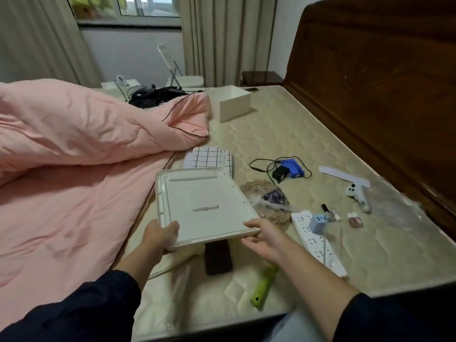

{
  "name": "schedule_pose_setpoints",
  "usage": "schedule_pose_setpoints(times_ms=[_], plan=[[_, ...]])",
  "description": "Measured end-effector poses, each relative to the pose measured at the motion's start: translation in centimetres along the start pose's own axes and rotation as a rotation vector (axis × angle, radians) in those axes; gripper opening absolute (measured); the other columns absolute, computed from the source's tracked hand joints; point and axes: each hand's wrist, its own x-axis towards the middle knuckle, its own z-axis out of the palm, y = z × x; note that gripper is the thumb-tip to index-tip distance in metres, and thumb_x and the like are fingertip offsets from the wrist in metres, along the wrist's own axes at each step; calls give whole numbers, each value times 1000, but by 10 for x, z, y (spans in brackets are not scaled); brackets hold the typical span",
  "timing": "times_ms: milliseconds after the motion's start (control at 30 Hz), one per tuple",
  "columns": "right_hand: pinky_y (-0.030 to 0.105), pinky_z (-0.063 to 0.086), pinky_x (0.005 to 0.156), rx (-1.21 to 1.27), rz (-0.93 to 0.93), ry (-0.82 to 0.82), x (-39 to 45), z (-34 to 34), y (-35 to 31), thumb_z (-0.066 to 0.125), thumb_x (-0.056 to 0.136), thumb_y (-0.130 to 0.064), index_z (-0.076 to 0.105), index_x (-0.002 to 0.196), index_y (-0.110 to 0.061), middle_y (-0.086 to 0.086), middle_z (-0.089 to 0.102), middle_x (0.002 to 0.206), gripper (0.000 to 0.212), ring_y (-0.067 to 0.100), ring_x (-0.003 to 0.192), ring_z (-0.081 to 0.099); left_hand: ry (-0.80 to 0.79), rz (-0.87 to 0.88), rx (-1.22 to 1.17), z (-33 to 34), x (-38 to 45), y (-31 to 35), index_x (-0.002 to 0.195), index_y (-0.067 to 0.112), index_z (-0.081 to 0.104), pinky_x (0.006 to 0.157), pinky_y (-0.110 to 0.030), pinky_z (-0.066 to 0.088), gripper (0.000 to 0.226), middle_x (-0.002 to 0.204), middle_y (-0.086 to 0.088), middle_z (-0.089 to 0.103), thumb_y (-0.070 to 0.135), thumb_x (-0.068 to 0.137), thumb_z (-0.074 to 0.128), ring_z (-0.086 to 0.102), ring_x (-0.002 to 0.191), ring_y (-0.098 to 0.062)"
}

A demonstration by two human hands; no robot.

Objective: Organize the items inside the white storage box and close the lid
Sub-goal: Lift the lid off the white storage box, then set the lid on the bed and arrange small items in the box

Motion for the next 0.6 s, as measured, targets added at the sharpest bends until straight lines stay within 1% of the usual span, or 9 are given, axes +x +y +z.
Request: schedule_pose_setpoints(times_ms=[33,100,200,267,333,400,467,533,600], plan=[[50,43,116,26,11,-4,2,2,5,65,92,8,57,108,-3,24,42,143,21,27,136,45,9,-10,-3,-1,3,-4,122,-5,63,59,-37,53,38,91,-19,66,15,91,71,61,70,-31],[49,40,119,71,30,-27,6,6,13,64,93,6,57,128,-1,29,35,156,36,36,149,38,30,-26,3,-1,6,-5,127,-4,60,69,-42,53,36,99,-22,66,11,95,67,63,79,-34],[49,37,120,55,61,-53,5,11,17,65,95,2,40,151,-2,26,17,167,61,41,149,35,86,-90,86,3,10,4,140,-3,51,85,-52,59,48,134,-30,62,14,98,63,66,110,-46],[49,39,118,8,69,-64,4,8,15,67,94,0,41,147,-2,31,22,161,60,44,141,44,82,-154,199,8,6,14,151,-5,40,104,-60,52,65,149,-32,49,24,98,63,54,129,-51],[49,44,115,-32,62,-61,3,1,9,69,92,-2,46,141,-2,29,34,151,54,44,135,51,73,-143,256,18,-4,29,158,-1,31,113,-60,43,74,156,-29,39,31,99,61,44,138,-50],[48,48,109,-75,27,-67,0,-10,-4,69,92,-6,50,130,-6,22,48,127,43,43,139,50,51,-49,244,34,-15,47,161,4,28,115,-55,42,73,160,-25,35,33,101,58,42,140,-47],[48,46,113,-96,-29,-89,-7,-24,-24,67,95,-9,57,113,-1,15,55,103,22,46,146,42,-12,59,198,55,-27,69,160,10,32,108,-52,47,67,158,-22,41,32,102,57,48,137,-45],[52,44,116,-79,-126,-72,-18,-45,-50,63,99,-9,61,108,-3,18,63,120,11,49,143,44,-89,151,133,80,-42,93,153,12,43,96,-47,54,55,147,-22,51,30,102,57,56,128,-42],[51,52,106,-34,-255,-11,-32,-72,-78,60,102,-9,61,114,-5,20,60,137,13,43,124,64,-179,239,74,110,-59,115,140,12,55,95,-44,55,41,135,-18,61,27,102,59,61,122,-37]])
